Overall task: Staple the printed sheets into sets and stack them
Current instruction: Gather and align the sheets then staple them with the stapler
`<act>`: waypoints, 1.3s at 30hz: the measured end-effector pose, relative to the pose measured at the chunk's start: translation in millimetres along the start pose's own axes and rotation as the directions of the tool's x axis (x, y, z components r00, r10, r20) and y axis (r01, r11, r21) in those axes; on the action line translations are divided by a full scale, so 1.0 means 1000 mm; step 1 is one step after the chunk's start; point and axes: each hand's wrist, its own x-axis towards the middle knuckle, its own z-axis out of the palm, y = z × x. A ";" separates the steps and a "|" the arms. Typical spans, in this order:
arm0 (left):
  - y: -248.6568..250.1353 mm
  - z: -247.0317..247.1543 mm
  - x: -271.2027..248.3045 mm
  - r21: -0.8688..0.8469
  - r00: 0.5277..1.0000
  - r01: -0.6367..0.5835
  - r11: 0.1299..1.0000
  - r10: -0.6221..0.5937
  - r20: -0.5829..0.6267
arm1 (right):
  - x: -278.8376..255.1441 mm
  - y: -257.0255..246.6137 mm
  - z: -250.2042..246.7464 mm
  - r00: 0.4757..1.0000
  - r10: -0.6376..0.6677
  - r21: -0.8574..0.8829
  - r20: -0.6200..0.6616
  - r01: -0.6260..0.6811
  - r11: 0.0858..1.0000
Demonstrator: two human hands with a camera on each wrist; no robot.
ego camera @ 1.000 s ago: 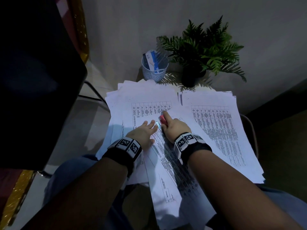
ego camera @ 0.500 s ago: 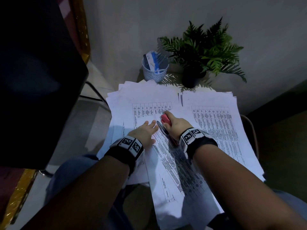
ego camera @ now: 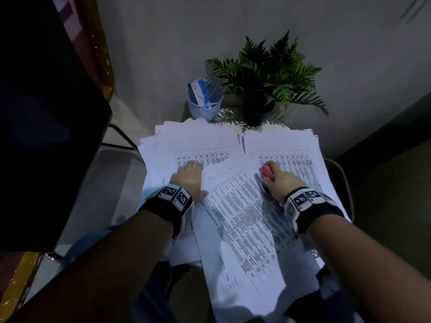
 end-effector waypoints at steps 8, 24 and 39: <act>0.000 -0.009 0.005 -0.087 0.990 0.119 0.989 -0.111 0.089 | -0.006 0.029 -0.015 0.943 0.271 -0.007 -0.196 -0.278 0.961; 0.013 -0.035 -0.096 -0.511 0.942 -0.274 0.815 0.120 -0.313 | -0.082 -0.070 -0.037 0.993 0.118 0.857 0.004 -0.065 0.512; 0.049 -0.079 -0.132 -0.485 0.886 -0.343 0.805 0.105 -0.452 | -0.142 -0.077 -0.035 0.881 0.010 0.753 -0.473 0.398 0.524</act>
